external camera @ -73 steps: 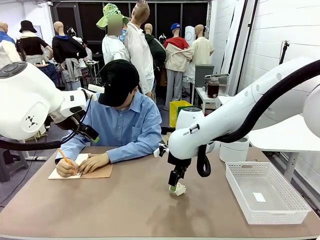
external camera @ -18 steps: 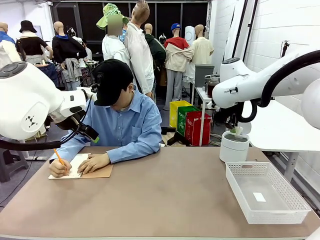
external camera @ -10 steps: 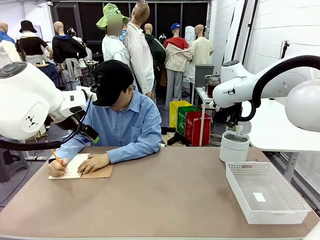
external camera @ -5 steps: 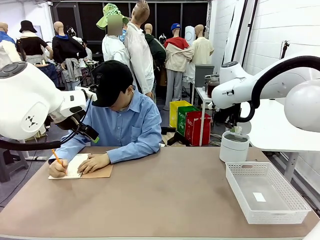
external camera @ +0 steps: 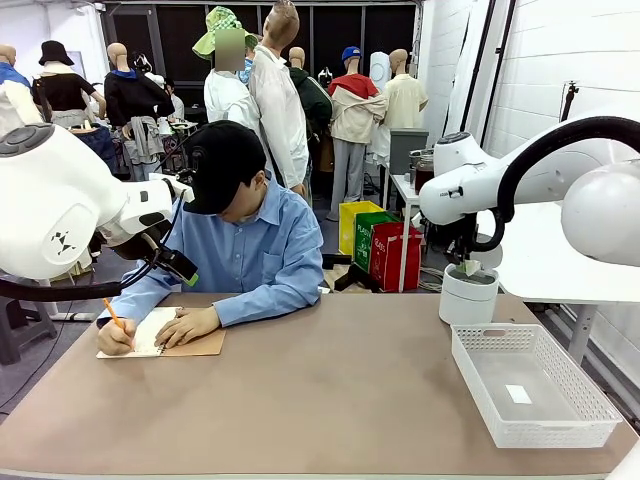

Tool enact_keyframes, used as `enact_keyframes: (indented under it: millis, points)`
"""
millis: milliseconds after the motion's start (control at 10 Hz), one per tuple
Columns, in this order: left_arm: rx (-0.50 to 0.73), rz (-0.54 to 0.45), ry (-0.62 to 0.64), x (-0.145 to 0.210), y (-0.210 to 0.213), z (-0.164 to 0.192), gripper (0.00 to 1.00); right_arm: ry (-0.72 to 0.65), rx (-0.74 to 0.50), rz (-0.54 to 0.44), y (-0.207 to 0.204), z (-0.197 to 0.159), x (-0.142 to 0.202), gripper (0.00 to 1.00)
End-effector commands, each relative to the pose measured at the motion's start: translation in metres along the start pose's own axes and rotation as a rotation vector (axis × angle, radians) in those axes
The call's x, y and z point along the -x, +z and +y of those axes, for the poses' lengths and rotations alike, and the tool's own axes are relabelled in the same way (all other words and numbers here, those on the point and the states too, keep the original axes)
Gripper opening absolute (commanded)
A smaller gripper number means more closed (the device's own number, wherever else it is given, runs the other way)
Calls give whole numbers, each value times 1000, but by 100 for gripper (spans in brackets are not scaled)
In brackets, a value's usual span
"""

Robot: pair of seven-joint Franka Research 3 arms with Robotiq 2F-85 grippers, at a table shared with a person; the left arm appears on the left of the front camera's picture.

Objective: Sort the paper based on its condition.
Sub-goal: If a person hands you a paper, place it in the Organizing basket , and if it's crumpled, put it in the Trash can.

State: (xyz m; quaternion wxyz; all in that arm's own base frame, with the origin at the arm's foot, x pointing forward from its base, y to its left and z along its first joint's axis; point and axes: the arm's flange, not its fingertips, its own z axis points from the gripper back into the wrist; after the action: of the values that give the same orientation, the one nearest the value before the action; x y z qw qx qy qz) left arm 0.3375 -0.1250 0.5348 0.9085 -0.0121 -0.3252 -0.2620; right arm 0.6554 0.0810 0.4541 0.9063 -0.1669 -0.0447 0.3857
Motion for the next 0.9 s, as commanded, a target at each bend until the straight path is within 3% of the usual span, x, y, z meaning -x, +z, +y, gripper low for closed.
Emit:
enact_keyframes:
  millis: [0, 400, 700, 800]
  points:
    - [2, 5, 0, 1, 0, 0, 100, 17, 45, 34, -4, 2, -6, 31]
    - [2, 5, 0, 1, 0, 0, 100, 39, 47, 59, -11, 5, -10, 35]
    - [2, 5, 0, 1, 0, 0, 100, 45, 69, 72, -9, 4, -11, 94]
    - [2, 5, 0, 1, 0, 0, 100, 37, 99, 82, -8, 3, -11, 100]
